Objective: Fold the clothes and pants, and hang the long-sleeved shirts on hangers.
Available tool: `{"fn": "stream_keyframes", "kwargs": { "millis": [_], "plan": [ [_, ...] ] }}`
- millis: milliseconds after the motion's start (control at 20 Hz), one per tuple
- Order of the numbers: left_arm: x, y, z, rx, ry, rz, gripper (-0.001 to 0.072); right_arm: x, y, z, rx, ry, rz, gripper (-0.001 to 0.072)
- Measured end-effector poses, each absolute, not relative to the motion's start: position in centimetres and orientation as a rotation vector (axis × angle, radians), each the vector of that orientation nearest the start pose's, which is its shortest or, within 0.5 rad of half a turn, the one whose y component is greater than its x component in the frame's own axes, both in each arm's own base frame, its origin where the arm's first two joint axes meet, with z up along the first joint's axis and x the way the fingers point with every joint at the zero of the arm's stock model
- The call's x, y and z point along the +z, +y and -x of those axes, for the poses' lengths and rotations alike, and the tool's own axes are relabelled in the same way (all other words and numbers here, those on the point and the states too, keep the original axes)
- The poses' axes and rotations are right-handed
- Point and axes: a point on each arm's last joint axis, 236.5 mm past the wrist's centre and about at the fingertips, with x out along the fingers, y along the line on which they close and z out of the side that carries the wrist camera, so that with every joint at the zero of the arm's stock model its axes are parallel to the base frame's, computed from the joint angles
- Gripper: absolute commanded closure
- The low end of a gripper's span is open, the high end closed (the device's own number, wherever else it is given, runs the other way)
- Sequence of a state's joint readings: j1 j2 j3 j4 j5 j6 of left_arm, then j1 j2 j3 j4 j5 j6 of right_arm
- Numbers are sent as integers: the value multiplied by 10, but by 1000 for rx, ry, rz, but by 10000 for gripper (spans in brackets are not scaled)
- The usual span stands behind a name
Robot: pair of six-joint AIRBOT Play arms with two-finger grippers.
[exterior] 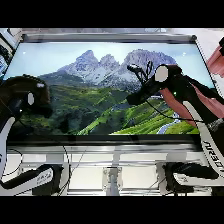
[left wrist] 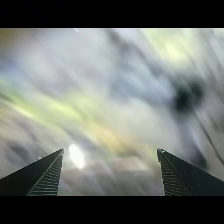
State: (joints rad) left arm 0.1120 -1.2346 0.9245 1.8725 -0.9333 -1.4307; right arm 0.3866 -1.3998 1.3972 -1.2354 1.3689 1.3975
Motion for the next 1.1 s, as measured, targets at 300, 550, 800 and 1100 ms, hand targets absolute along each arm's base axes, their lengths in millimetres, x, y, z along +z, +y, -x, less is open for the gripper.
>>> {"fn": "stream_keyframes", "kwargs": {
  "millis": [300,550,800,1100],
  "plan": [
    [-44,107,-426,115,1110,-425,52,45,221,-338,635,1365,74,702],
    [-79,105,-446,116,1122,-391,54,47,226,-336,625,1378,18,701],
    [-91,101,-459,120,1091,-357,490,49,230,-335,629,1383,-6,701],
    [-83,101,-462,136,1070,-328,664,49,230,-334,630,1383,-10,701]
  ]
}}
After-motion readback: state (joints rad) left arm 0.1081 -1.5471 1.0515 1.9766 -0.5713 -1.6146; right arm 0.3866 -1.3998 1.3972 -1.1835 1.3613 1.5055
